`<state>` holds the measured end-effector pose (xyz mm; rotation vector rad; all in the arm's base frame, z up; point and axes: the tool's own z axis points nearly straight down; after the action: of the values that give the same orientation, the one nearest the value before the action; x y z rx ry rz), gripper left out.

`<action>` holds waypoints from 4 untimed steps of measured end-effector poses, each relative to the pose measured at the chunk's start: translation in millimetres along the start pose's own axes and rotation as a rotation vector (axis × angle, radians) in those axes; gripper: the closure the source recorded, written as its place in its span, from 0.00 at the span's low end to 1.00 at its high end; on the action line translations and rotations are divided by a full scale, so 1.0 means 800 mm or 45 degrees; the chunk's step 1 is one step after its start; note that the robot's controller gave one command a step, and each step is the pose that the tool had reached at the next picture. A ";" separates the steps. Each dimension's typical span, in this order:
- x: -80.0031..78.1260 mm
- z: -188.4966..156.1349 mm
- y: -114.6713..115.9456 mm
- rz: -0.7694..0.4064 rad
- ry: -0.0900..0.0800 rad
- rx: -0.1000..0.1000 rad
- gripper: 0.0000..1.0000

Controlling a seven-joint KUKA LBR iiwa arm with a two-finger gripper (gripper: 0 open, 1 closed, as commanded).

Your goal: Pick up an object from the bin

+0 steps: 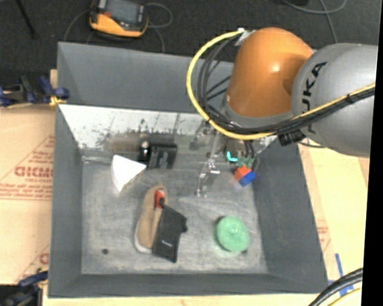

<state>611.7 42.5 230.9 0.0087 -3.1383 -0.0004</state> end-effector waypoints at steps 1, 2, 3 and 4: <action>-0.002 -0.006 0.000 0.001 -0.010 -0.001 0.00; -0.004 0.043 0.002 -0.002 -0.022 -0.002 0.00; 0.034 0.133 0.034 -0.007 -0.012 -0.001 0.00; 0.041 0.150 0.042 -0.017 -0.006 -0.002 0.00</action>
Offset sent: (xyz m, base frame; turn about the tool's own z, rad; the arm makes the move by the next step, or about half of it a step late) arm -0.0002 0.0063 -0.1442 -0.0015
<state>578.2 75.6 111.4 0.0294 -3.1432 -0.0029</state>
